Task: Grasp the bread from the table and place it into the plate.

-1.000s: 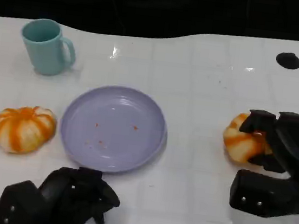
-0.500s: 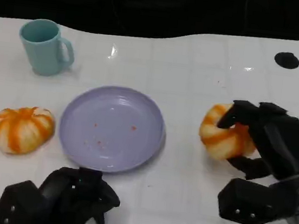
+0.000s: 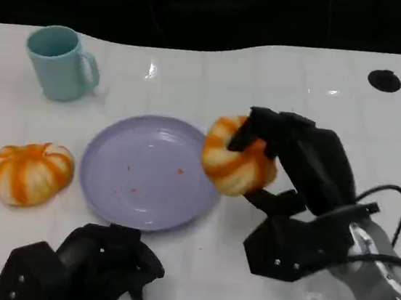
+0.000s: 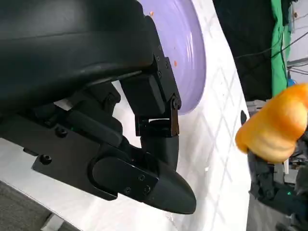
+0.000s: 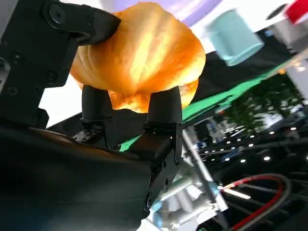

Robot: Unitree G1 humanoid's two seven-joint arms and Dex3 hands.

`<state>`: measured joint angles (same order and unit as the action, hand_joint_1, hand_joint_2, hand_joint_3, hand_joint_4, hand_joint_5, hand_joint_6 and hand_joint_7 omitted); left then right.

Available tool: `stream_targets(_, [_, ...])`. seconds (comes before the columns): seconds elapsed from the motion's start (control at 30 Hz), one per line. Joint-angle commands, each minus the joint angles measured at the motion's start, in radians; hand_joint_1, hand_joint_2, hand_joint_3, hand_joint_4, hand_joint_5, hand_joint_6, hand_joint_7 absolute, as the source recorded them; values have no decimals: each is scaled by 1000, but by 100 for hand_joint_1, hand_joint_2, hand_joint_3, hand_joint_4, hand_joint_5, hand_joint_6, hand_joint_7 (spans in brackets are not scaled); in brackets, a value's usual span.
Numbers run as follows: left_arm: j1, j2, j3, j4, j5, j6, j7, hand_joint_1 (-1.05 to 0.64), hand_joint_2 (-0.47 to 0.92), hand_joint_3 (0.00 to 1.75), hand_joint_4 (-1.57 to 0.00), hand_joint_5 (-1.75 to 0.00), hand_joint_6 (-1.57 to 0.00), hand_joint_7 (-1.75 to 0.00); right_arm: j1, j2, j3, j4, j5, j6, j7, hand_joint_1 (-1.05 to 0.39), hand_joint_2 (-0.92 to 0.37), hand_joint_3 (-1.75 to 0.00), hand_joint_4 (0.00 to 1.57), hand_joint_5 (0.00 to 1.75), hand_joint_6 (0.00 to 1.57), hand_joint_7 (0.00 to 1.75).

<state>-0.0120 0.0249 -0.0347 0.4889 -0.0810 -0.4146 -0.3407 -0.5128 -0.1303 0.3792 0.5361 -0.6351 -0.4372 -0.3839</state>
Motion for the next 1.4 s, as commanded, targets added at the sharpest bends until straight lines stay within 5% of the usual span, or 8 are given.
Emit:
stream_targets(0.03, [4, 13, 1, 8, 5, -2, 0, -98, 90, 0, -101, -142, -124, -73, -49, 35, 1, 42, 31, -6, 41, 1, -19, -152, 99, 175, 81, 164])
stream_targets(0.57, [9, 8, -9, 9, 9, -6, 2, -99, 90, 0, -100, -144, -125, -71, -251, 207, 71, 452, 21, -77, -5, -8, -32, -133, 96, 175, 76, 160])
stream_targets(0.7, [9, 7, -10, 11, 10, -6, 0, -99, 90, 0, -101, -145, -125, -71, -262, 225, 68, 501, 35, -100, 15, -9, -31, -129, 89, 173, 83, 130])
stream_targets(0.87, [9, 5, -11, 10, 6, -3, -2, -100, 90, 0, -100, -144, -125, -71, -257, 228, 71, 514, 57, -92, 83, -15, -52, -75, 63, 126, 76, 35])
stream_targets(0.93, [10, 5, -11, 5, 1, 3, -5, -100, 90, 0, -101, -143, -125, -70, -258, 215, 84, 504, 49, -84, 129, -24, -59, -62, 26, 74, 58, 12])
stream_targets(1.03, [10, 7, -13, 2, 6, 5, -2, -100, 90, 0, -101, -142, -126, -69, -259, 194, 109, 482, 21, -56, 178, -36, -82, -24, 7, 40, 43, 2])
stream_targets(1.1, [10, 8, -13, 4, 7, 1, -2, -100, 90, 0, -101, -142, -127, -69, -251, 184, 116, 453, 19, -31, 217, -44, -89, -14, 2, 29, 33, 1])
stream_targets(1.4, [8, 9, -14, 7, 11, 2, 2, -101, 90, 0, -100, -143, -125, -70, -163, 121, 100, 245, 64, 39, 381, -61, -92, -18, 1, 10, 19, 0])
